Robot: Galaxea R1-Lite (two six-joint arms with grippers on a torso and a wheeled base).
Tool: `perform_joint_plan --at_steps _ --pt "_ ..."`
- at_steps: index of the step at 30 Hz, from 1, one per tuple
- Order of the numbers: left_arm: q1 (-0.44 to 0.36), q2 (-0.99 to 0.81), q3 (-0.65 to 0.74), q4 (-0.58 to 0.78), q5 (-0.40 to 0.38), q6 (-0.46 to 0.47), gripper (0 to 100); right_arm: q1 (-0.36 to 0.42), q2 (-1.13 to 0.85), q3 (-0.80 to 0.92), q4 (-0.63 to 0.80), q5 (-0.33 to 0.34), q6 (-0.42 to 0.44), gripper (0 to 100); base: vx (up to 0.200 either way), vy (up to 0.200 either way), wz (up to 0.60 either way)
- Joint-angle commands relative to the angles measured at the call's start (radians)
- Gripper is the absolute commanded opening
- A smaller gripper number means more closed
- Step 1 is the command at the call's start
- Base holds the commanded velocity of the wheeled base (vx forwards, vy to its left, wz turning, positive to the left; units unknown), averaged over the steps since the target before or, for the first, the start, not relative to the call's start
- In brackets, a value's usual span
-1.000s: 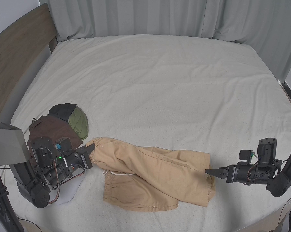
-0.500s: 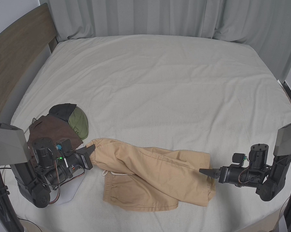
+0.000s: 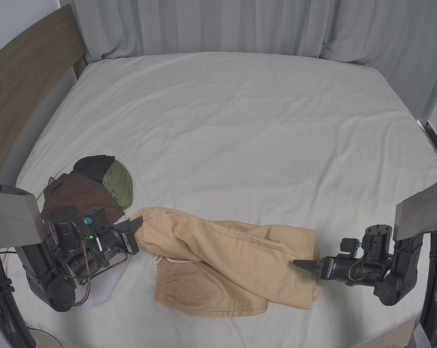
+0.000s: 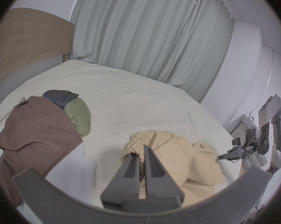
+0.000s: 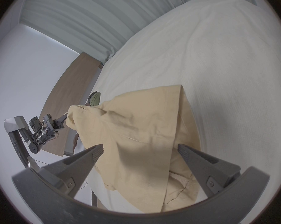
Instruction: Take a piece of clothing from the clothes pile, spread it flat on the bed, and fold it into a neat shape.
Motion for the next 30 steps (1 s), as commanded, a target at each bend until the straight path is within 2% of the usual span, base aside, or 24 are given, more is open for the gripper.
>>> perform_joint_plan --at_steps 1,8,13,20,28,30 --pt "0.001 0.002 0.000 -0.001 0.000 0.000 0 0.008 0.039 -0.012 -0.002 0.000 0.004 100 0.000 0.000 0.00" --pt "0.001 0.000 0.000 -0.002 0.000 0.000 0 0.037 0.042 -0.036 -0.004 0.004 0.081 100 0.000 0.000 0.00" --pt "0.001 0.000 0.000 -0.002 0.000 0.000 0 0.042 0.032 -0.030 -0.004 0.014 0.084 100 0.000 0.000 0.00" --pt "0.001 0.000 -0.002 -0.001 0.000 0.000 0 0.019 -0.110 0.022 -0.004 0.130 0.086 100 0.000 0.000 0.00" --pt "0.001 0.002 -0.003 -0.002 0.000 0.000 0 -0.024 -0.168 0.042 -0.004 0.159 0.083 100 0.000 0.000 0.00" --pt "0.001 0.002 -0.003 -0.001 0.000 0.000 0 -0.038 -0.182 0.056 -0.004 0.208 0.078 100 0.000 0.000 0.00"
